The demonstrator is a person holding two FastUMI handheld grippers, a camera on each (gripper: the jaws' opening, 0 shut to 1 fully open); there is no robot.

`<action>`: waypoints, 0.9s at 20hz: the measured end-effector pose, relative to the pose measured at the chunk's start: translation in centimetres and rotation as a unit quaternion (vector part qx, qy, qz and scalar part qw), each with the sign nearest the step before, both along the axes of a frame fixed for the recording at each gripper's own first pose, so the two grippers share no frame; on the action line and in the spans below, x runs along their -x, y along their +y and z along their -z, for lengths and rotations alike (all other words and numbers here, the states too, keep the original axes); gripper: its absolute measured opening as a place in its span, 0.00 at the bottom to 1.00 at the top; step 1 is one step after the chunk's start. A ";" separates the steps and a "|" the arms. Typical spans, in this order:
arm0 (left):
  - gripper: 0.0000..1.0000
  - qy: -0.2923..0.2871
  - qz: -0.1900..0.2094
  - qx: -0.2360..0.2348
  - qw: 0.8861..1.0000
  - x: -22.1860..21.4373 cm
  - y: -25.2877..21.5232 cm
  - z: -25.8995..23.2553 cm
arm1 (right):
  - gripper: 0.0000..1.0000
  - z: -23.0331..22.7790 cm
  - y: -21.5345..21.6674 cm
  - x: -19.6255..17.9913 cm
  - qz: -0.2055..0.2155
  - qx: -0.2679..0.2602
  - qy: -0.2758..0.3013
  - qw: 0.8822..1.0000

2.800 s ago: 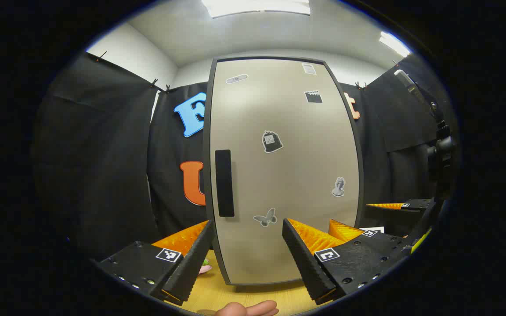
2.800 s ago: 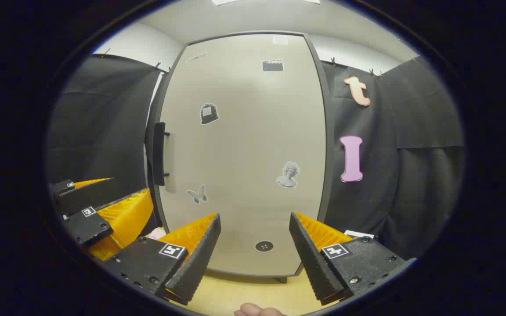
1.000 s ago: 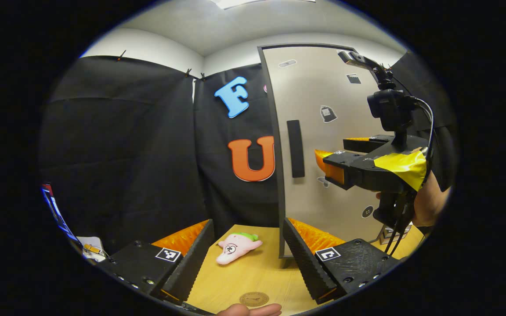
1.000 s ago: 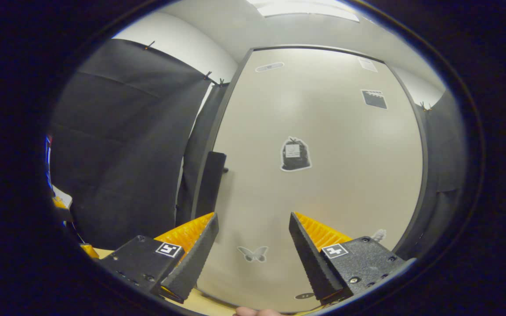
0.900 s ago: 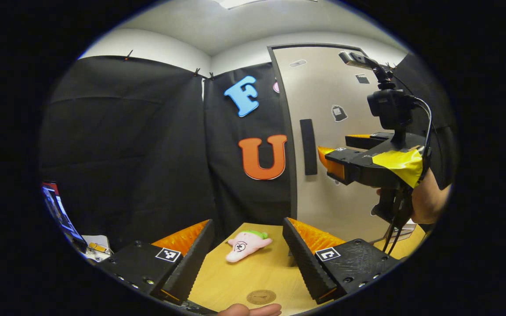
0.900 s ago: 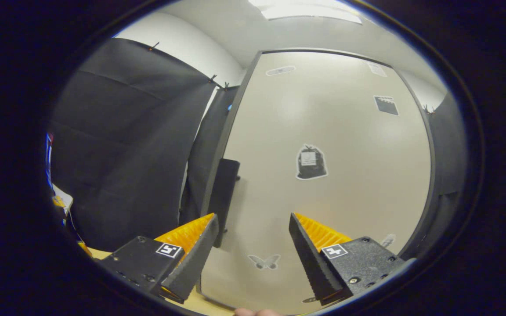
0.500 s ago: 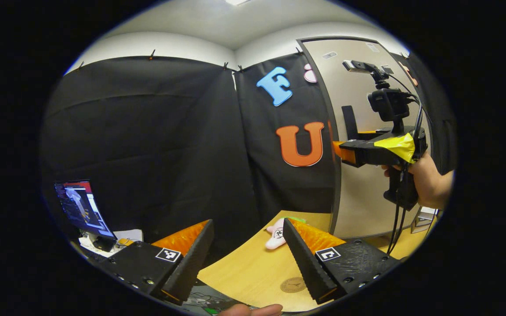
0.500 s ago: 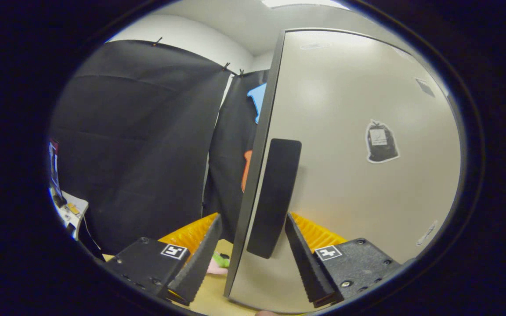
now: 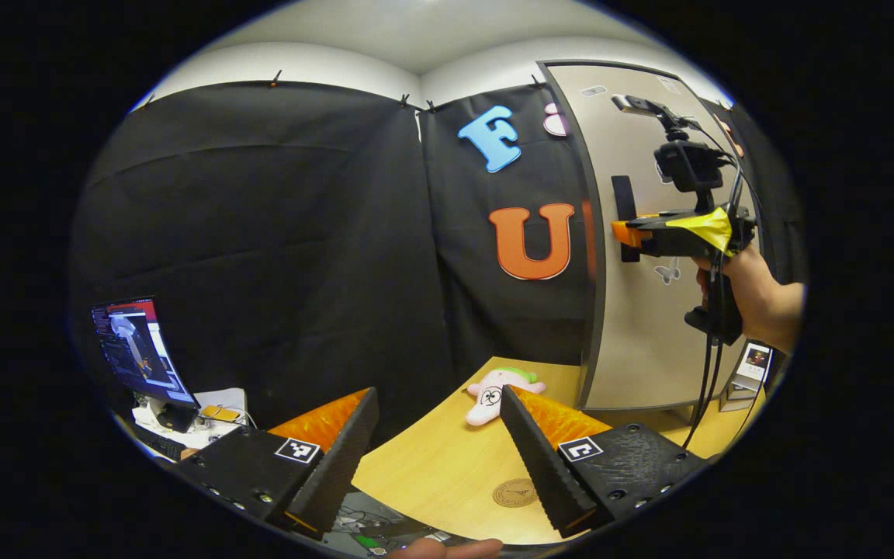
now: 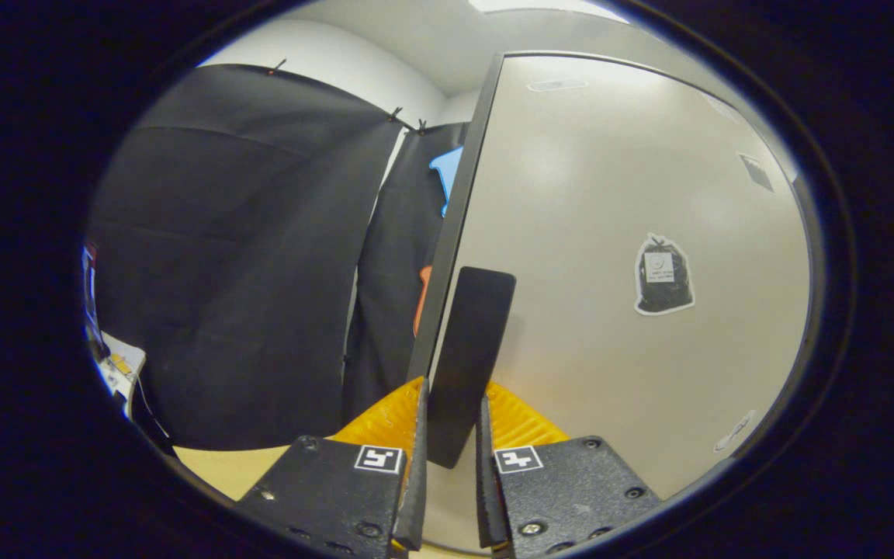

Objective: Open the cabinet door with the right hand, grasp the bottle in the cabinet with the left hand and place it on the coaster, then close the cabinet door with the right hand.

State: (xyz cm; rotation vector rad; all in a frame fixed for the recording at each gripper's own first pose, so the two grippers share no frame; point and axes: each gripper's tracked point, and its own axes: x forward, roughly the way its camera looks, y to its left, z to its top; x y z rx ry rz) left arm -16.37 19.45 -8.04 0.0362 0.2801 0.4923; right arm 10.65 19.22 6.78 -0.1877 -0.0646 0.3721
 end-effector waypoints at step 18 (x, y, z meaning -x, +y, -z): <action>0.97 -0.009 0.050 0.020 0.998 -3.1 3.9 2.6 | 0.24 -0.7 -1.8 11.0 -0.056 -0.041 0.076 0.995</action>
